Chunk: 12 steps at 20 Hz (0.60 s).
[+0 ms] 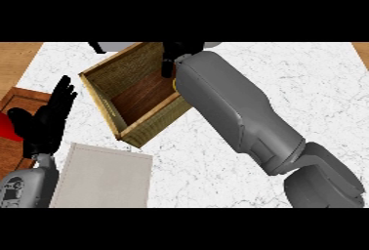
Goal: Pick the lemon from the placemat and place it in the basket
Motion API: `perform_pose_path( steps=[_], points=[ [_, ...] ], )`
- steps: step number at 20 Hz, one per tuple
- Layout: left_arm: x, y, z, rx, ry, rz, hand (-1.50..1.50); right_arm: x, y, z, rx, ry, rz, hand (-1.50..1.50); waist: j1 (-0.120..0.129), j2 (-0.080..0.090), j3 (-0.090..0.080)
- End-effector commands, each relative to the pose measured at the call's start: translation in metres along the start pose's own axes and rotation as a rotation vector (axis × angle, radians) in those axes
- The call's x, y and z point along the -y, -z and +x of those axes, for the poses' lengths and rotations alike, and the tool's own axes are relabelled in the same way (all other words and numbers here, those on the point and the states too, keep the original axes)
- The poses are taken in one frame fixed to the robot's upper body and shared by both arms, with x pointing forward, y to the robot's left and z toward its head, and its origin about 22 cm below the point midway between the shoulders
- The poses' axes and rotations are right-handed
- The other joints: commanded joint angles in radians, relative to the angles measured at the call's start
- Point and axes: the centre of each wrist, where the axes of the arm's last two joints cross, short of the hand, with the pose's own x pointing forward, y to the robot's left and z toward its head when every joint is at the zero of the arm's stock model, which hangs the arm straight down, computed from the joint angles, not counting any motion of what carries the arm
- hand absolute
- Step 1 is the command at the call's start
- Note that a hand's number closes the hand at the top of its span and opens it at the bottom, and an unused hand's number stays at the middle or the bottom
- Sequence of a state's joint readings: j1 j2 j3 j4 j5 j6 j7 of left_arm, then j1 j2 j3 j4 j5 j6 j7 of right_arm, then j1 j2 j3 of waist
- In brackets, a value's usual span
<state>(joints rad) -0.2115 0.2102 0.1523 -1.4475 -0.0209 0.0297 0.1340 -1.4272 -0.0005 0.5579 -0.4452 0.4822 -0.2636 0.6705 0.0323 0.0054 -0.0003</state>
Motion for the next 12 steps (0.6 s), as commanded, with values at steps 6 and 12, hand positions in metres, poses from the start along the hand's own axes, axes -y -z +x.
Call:
perform_pose_path(
  steps=[6, 12],
  points=[
    [-0.002, 0.003, 0.003, -0.010, 0.004, 0.032, 0.00, 0.050, 0.010, -0.007, -0.105, 0.391, -0.140, -1.50, -0.039, -0.008, 0.001],
    [-0.009, -0.012, -0.006, -0.039, -0.001, 0.061, 0.00, 0.072, 0.012, -0.065, -0.183, 0.570, -0.163, -1.50, -0.063, -0.018, 0.002]
  ],
)
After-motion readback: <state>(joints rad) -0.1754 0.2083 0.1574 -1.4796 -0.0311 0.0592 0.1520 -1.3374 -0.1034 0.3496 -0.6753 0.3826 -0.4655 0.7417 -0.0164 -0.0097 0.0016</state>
